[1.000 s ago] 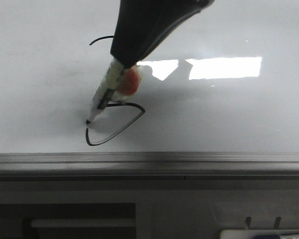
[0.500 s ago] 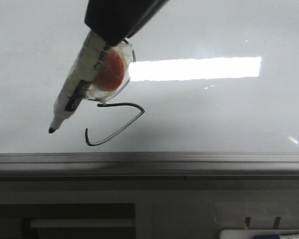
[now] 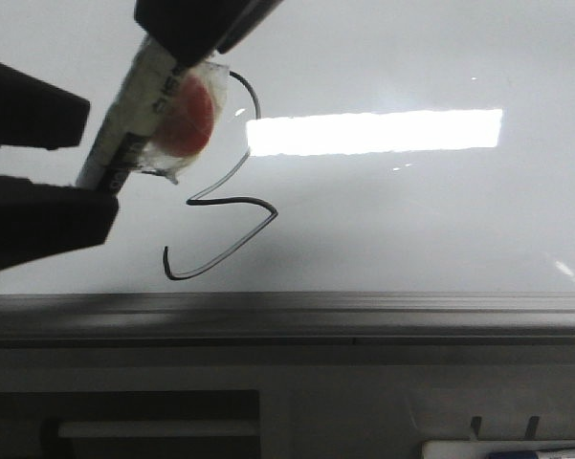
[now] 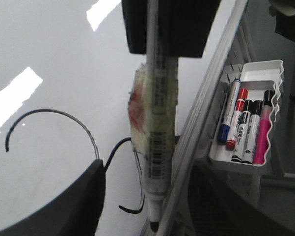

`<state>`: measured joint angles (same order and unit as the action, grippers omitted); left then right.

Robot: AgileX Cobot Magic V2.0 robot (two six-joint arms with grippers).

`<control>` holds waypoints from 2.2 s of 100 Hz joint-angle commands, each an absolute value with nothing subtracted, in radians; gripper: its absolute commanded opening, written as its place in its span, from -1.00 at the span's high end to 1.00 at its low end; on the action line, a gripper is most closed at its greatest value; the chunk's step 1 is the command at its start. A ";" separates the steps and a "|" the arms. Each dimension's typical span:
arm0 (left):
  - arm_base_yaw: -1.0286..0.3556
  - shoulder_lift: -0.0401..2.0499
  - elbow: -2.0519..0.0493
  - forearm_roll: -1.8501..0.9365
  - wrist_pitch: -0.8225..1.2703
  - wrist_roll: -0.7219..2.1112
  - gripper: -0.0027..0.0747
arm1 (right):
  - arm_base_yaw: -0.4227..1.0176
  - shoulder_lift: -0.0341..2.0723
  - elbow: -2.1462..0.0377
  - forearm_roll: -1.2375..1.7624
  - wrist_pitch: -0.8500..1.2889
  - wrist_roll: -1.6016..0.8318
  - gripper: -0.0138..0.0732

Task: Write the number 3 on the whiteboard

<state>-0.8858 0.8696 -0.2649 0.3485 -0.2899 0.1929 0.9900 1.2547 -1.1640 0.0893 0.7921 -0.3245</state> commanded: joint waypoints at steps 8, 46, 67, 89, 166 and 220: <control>-0.891 0.924 -0.299 0.341 -0.443 0.193 0.01 | 1.002 1.227 -1.192 0.092 0.734 -0.330 0.78; -0.891 0.941 -0.299 0.316 -0.430 0.193 0.98 | 1.002 1.227 -1.192 0.094 0.737 -0.330 0.78; -0.891 0.941 -0.299 0.316 -0.441 0.193 0.98 | 1.002 1.227 -1.192 0.098 0.733 -0.330 0.77; -0.891 0.941 -0.299 0.297 -0.441 0.193 0.99 | 1.002 1.227 -1.192 0.098 0.694 -0.322 -0.19; -0.841 0.964 -0.301 -0.788 -0.323 0.193 0.99 | 1.000 1.171 -1.194 -0.054 0.408 -0.260 -0.23; -0.841 1.021 -0.347 -0.788 -0.295 0.193 0.98 | 1.000 1.171 -1.194 -0.054 0.445 -0.259 -0.23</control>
<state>-0.8429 1.0279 -0.3094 -0.7929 -0.2284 0.1947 1.0003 1.1982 -1.1640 -0.0440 0.5080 -0.2629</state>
